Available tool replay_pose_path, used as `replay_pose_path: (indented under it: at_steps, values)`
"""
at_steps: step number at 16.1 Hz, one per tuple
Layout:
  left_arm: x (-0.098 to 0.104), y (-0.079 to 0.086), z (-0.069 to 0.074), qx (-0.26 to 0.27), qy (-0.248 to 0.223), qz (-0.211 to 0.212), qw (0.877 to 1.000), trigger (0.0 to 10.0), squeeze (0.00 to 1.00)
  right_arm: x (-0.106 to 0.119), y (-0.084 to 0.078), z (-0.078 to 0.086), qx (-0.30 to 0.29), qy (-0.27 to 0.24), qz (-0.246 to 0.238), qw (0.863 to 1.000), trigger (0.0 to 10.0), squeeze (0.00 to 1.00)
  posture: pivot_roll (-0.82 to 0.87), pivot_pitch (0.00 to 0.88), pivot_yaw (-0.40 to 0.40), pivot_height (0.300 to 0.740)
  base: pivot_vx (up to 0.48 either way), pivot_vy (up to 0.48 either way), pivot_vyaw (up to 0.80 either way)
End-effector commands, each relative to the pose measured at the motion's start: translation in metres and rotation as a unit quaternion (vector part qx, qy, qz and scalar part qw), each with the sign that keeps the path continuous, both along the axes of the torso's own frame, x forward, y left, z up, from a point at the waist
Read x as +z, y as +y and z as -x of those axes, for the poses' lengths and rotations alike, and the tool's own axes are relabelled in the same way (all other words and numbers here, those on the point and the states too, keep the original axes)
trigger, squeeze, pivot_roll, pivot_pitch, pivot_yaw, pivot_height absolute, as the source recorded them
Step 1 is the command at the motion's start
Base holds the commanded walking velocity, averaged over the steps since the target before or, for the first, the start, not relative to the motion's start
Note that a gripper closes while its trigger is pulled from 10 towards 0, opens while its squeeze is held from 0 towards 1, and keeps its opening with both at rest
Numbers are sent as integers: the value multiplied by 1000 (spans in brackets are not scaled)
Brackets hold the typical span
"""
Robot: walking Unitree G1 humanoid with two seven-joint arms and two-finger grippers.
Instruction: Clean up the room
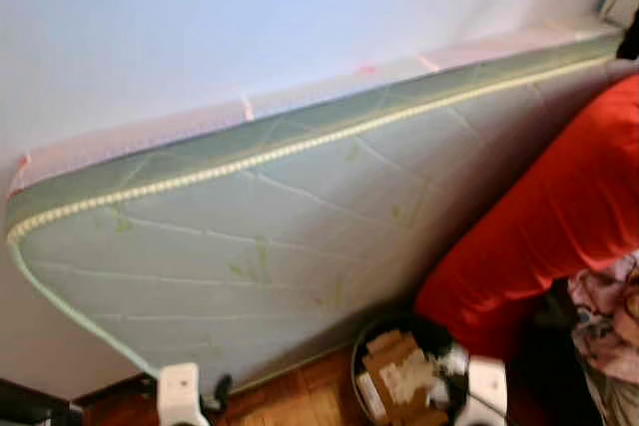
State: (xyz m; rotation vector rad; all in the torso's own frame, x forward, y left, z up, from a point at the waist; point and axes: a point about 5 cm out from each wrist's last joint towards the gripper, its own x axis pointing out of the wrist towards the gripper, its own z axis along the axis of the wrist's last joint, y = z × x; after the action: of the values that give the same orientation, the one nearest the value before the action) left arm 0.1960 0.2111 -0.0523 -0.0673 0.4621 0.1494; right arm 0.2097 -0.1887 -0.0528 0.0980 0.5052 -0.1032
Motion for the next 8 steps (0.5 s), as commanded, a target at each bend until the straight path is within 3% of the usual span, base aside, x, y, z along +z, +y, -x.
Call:
replay_pose_path:
  at_steps: [1,2,3,4,8]
  values:
    - [5,2,-3,5,-27,-2,1000,10000,0,34,-3,-32,7,-115,13,993,10000,0,20,146,-15,740,0,0,0]
    - [14,0,-8,4,-65,-9,998,10000,0,42,1,-35,14,-145,6,989,10000,0,14,137,-11,740,0,0,0]
    - [16,-1,-8,3,-74,-11,997,10000,0,43,1,-36,16,-150,6,989,10000,0,14,137,-11,740,0,0,0]
    - [25,-7,-6,1,-120,-22,993,10000,0,47,3,-37,15,-166,2,986,10000,0,15,128,-8,740,0,0,0]
    - [59,-17,1,21,-201,-36,979,10000,0,49,10,-30,24,-175,-5,984,10000,0,23,109,-17,740,0,0,0]
